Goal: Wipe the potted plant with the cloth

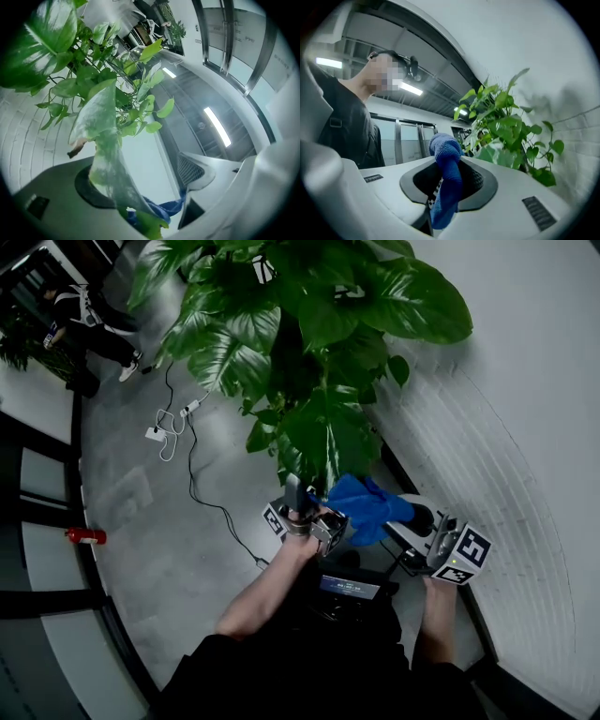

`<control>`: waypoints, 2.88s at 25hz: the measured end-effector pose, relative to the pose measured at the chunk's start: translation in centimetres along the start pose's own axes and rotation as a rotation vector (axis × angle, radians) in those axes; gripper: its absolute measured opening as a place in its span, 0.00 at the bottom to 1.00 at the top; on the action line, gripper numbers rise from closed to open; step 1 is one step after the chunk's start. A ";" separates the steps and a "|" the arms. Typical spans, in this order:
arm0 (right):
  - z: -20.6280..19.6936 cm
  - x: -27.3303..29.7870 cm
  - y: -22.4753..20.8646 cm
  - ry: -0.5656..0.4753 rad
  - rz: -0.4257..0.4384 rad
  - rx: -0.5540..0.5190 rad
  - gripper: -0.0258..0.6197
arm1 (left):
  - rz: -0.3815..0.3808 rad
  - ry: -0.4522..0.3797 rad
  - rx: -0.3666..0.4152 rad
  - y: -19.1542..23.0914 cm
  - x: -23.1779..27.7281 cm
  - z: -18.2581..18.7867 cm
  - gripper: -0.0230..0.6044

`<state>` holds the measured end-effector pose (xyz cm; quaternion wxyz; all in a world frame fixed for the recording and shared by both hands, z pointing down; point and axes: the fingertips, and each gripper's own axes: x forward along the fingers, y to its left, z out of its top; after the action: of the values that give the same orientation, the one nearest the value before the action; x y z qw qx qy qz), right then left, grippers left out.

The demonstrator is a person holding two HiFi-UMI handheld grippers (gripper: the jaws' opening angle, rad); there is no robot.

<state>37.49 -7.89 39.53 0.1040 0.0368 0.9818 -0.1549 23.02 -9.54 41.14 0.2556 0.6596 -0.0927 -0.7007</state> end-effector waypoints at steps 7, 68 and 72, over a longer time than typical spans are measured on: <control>10.0 0.5 -4.1 -0.131 -0.173 -0.221 0.18 | 0.021 0.038 -0.010 -0.4 -0.6 -2.3 0.68; -23.7 51.1 13.6 0.135 0.174 0.732 0.18 | 0.487 0.123 0.624 -30.9 -19.0 36.5 0.67; -24.8 53.3 15.2 0.170 0.198 0.734 0.18 | 0.485 0.090 0.629 -32.3 -19.8 38.0 0.67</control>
<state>-17.74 16.41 46.57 0.0166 0.1789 0.8578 -0.4816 -21.51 19.60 47.72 0.2026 0.6947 -0.4445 -0.5279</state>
